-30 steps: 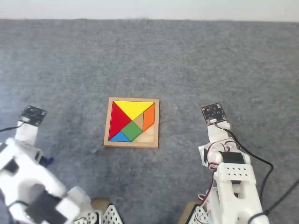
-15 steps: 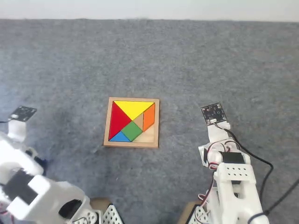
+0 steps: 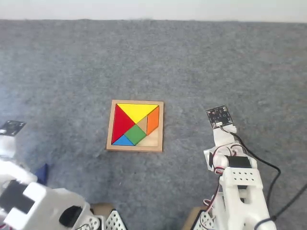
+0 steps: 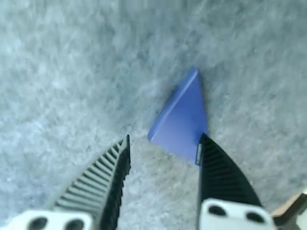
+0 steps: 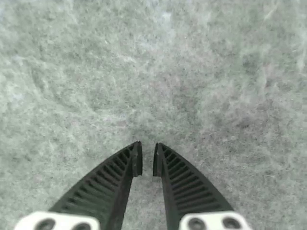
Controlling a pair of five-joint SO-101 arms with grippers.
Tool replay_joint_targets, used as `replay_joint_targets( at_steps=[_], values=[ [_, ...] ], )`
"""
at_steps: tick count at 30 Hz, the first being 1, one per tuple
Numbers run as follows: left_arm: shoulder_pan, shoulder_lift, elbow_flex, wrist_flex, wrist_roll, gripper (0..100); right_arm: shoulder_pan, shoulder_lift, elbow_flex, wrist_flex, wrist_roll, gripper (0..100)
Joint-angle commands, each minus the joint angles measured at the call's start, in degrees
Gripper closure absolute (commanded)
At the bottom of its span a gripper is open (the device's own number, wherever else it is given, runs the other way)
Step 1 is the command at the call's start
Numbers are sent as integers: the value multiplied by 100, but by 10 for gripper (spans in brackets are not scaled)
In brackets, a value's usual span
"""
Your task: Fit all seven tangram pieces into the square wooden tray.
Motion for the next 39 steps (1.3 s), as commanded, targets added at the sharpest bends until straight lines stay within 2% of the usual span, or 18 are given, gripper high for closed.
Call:
replay_joint_targets(
  at_steps=[1, 4, 14, 24, 29, 39],
  values=[
    [-35, 264, 136, -501, -97, 803, 48, -110, -26, -57, 62, 936],
    [114, 695, 242, -747, -88, 803, 48, -110, -26, -57, 62, 936],
    [404, 1486, 277, -738, -88, 805, 48, -101, -26, -57, 62, 936],
    [651, 1503, 295, -325, -79, 805, 48, -101, -26, -57, 62, 936],
    [809, 1503, 295, -369, 229, 805, 48, -101, -26, -57, 62, 936],
    [747, 1152, -136, -185, 325, 826, 48, -101, -26, -57, 62, 936]
  ],
)
